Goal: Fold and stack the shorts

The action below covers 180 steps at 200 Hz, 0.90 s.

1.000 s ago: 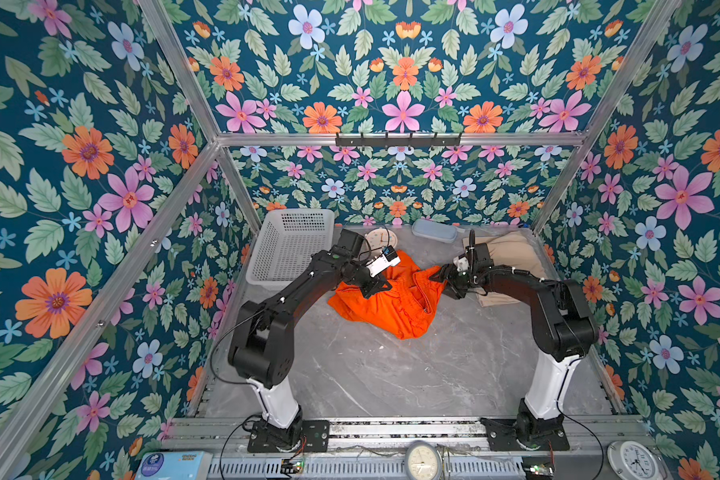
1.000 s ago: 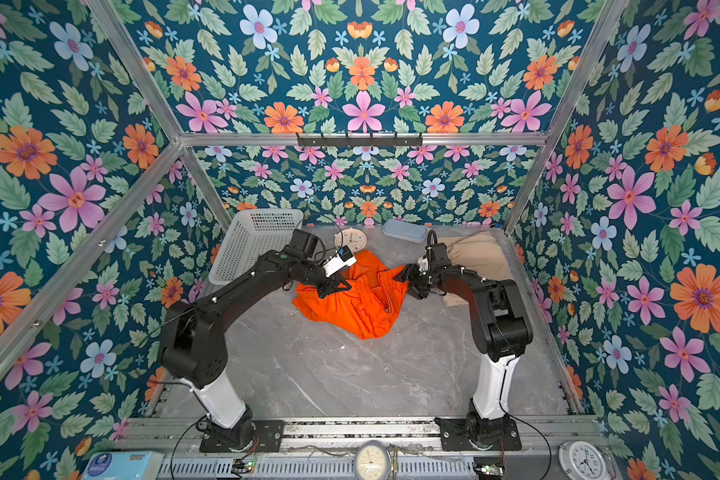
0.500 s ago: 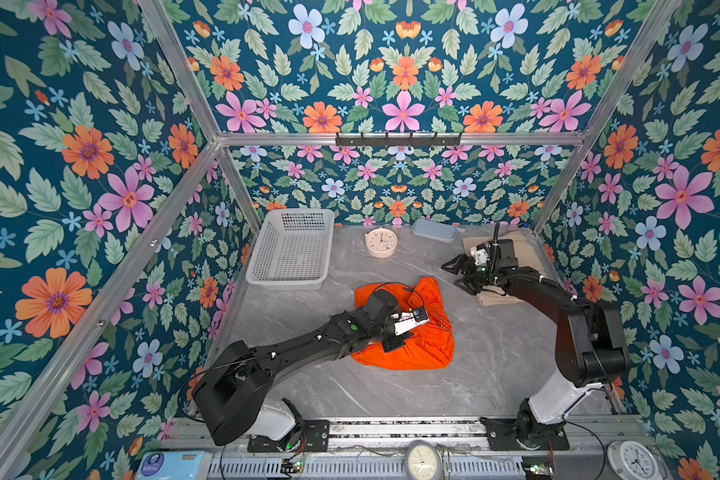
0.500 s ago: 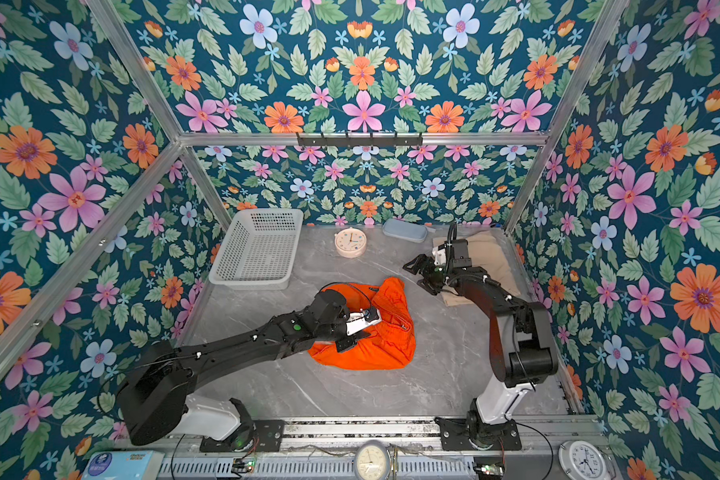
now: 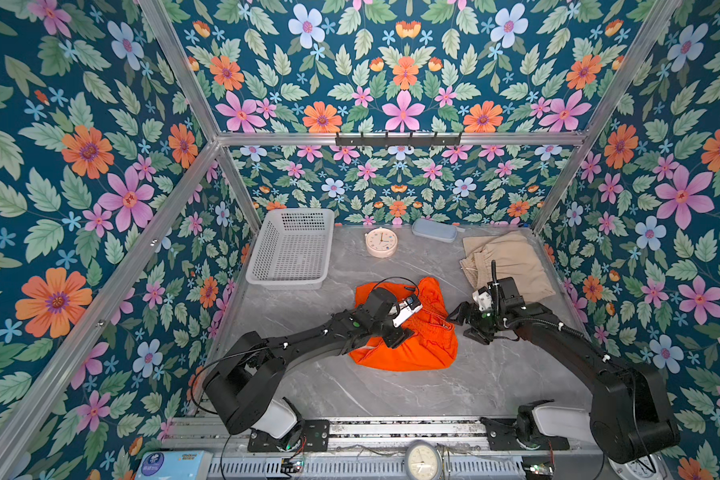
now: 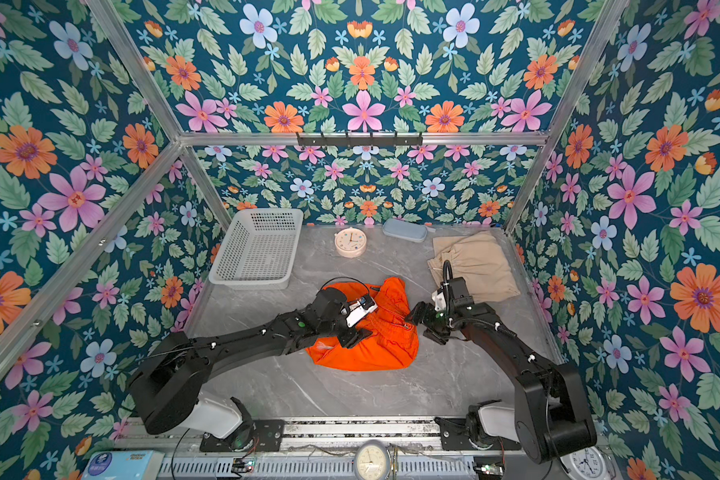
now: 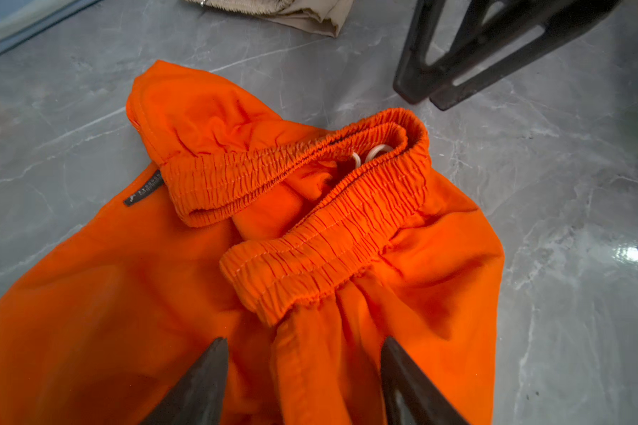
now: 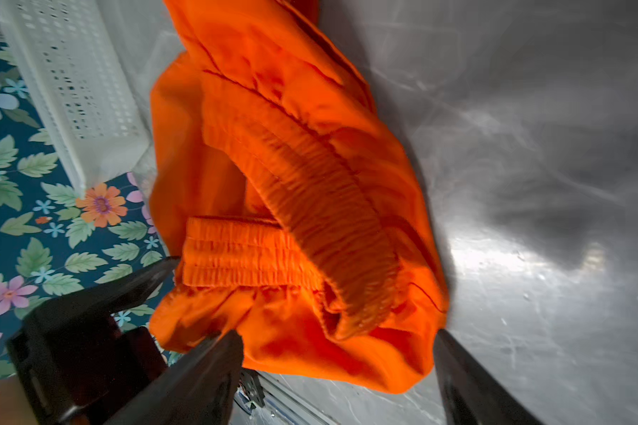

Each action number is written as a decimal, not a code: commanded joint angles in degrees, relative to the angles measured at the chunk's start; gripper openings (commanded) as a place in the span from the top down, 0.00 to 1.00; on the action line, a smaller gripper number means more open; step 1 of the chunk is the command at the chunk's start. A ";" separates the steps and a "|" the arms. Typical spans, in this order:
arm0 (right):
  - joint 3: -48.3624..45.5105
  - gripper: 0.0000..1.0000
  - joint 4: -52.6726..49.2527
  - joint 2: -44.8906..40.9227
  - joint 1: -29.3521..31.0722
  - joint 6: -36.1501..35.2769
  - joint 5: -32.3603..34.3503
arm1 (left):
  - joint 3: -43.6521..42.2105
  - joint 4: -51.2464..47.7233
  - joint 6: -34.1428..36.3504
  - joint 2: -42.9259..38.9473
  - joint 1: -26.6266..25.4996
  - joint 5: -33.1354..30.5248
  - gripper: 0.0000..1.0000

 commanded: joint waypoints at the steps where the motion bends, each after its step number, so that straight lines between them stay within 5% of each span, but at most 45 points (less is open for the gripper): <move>1: -1.94 0.24 3.15 0.46 0.95 3.53 -3.28 | 0.61 0.84 -2.25 0.64 0.26 1.33 0.60; 69: -5.67 0.51 23.97 8.67 3.48 13.73 -7.84 | 1.44 4.48 1.89 -1.88 0.26 4.03 0.84; 98: -2.42 0.58 31.65 14.83 3.64 16.47 -7.70 | 2.82 3.74 5.08 -2.68 0.26 5.01 0.86; 148: 9.28 0.59 42.97 27.34 3.74 18.66 -9.40 | 4.13 6.15 13.76 -4.13 0.01 7.92 0.86; 180: 10.33 0.43 40.02 27.42 1.37 17.17 -9.19 | 4.91 4.42 20.44 -0.35 -1.85 6.86 0.84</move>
